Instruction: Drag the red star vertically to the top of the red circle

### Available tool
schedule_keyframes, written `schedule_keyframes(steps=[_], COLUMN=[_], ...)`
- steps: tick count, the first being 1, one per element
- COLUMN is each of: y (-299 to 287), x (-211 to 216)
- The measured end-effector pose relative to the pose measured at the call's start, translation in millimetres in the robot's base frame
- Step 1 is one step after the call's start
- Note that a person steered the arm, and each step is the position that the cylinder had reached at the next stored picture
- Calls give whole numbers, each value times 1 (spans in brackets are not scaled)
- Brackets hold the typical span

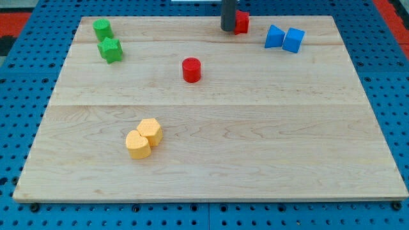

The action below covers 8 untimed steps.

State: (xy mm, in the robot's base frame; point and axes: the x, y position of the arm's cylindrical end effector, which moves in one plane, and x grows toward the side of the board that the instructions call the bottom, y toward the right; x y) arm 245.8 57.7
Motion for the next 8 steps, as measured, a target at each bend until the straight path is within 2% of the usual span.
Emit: schedule_keyframes(steps=[1, 2, 3, 4, 5, 6, 8], y=[60, 170, 244, 211, 149, 128, -35], x=[80, 93, 48, -17, -54, -55, -45])
